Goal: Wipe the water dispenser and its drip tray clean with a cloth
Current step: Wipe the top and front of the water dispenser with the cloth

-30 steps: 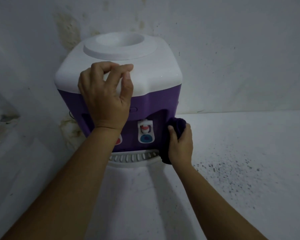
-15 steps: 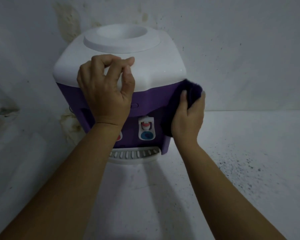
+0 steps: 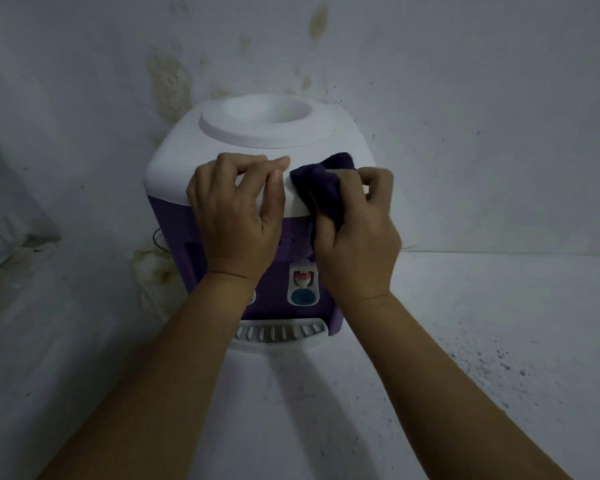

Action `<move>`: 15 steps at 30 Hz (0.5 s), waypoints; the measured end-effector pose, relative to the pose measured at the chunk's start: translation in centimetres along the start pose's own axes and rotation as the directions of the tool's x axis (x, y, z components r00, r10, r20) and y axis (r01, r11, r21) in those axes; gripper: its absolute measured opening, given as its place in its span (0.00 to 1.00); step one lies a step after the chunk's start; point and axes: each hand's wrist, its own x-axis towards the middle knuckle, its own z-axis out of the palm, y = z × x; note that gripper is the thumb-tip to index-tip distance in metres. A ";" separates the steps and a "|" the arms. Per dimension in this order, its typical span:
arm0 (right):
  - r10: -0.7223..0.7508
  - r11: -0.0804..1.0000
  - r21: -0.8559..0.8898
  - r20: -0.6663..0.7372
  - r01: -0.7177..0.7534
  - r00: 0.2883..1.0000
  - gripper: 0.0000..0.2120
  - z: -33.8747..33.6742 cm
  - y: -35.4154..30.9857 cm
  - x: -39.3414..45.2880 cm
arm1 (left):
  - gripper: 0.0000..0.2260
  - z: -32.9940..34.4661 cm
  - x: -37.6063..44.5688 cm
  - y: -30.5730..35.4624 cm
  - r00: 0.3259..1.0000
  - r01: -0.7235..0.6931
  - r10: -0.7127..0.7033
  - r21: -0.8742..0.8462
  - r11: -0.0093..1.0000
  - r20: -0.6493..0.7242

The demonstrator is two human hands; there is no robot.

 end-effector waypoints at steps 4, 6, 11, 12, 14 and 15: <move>0.073 0.985 -0.159 0.073 -0.060 0.995 0.11 -2.1 1.2 2.5 | 0.11 -1.7 1.3 -0.8 0.995 -0.006 0.023 -0.166 0.986 0.099; 0.225 0.951 -0.238 0.094 -0.197 0.970 0.11 -3.0 1.8 5.0 | 0.11 -2.6 2.1 -1.9 0.992 0.027 -0.007 -0.155 0.987 0.128; -0.024 0.988 -0.133 0.336 0.072 0.942 0.11 -1.4 -3.2 5.3 | 0.17 -3.0 1.9 -4.6 0.966 0.220 -0.222 0.030 0.975 0.132; -0.122 0.984 -0.079 0.371 0.162 0.921 0.10 -1.1 -3.9 4.5 | 0.18 -2.9 1.7 -4.9 0.968 0.210 -0.212 0.032 0.977 0.136; -0.174 0.974 -0.069 0.387 0.216 0.905 0.09 -1.5 -4.0 4.5 | 0.19 -2.9 1.4 -5.3 0.973 0.184 -0.182 0.000 0.983 0.143; -0.112 0.981 -0.107 0.384 0.164 0.917 0.10 -1.7 -3.3 5.4 | 0.20 -2.9 1.5 -5.5 0.975 0.175 -0.171 -0.014 0.984 0.143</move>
